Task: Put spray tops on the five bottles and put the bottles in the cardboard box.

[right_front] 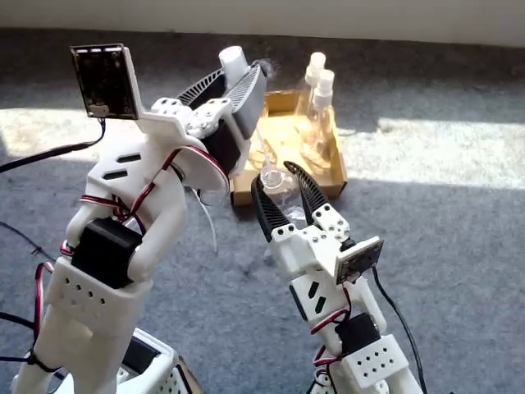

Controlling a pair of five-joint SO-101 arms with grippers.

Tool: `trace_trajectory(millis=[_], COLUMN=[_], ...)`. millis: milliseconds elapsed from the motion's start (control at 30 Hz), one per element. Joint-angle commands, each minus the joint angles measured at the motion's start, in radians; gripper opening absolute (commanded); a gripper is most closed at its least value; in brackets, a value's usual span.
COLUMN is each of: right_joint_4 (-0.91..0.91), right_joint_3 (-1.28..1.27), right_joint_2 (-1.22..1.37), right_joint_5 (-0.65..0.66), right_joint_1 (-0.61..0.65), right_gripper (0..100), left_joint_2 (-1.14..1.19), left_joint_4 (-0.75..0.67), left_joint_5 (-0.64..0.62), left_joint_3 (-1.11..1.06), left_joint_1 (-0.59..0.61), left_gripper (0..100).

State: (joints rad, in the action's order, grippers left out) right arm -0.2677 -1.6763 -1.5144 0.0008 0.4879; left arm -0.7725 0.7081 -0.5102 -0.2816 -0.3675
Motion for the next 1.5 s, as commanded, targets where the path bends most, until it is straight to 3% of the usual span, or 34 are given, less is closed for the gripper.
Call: trace_trajectory(millis=[0,100,233,400,633,800,933,1067,1167,1300,1467], right_joint_4=[0.064,0.151,0.157,0.16,0.162,0.186,0.483,0.863,1.04,1.159,1.331], right_joint_3=[-0.059,-0.053,-0.03,0.005,0.005,0.002,0.11,0.354,0.513,0.664,0.94], right_joint_2=[-0.005,-0.01,-0.01,-0.01,-0.008,-0.008,-0.004,-0.002,0.002,0.166,0.653], right_joint_5=[-0.008,-0.008,-0.02,-0.203,-0.201,-0.084,0.0,0.051,0.109,0.15,0.178], right_joint_1=[-0.013,-0.021,-0.073,-0.15,-0.153,-0.156,-0.179,-0.364,-0.467,-0.481,-0.384], right_gripper=[0.4,0.4,0.4,0.4,0.4,0.4,0.4,0.5,5.4,7.4,7.4], left_joint_2=[-0.012,-0.012,-0.015,-0.015,-0.008,-0.016,-0.016,-0.008,0.005,0.085,0.254], left_joint_4=[-0.017,-0.017,0.012,0.087,0.084,0.084,0.091,0.213,0.321,0.419,0.525], left_joint_5=[0.075,0.193,0.292,0.296,0.296,0.299,0.361,0.359,0.351,0.348,0.347], left_joint_3=[-0.05,-0.102,-0.193,-0.222,-0.222,-0.191,-0.056,0.119,0.229,0.39,0.638], left_joint_1=[-0.119,-0.232,-0.271,-0.231,-0.17,-0.166,-0.094,0.056,0.131,0.191,0.248], left_gripper=[1,1,0,0,0,0,0,0,0,0,0])
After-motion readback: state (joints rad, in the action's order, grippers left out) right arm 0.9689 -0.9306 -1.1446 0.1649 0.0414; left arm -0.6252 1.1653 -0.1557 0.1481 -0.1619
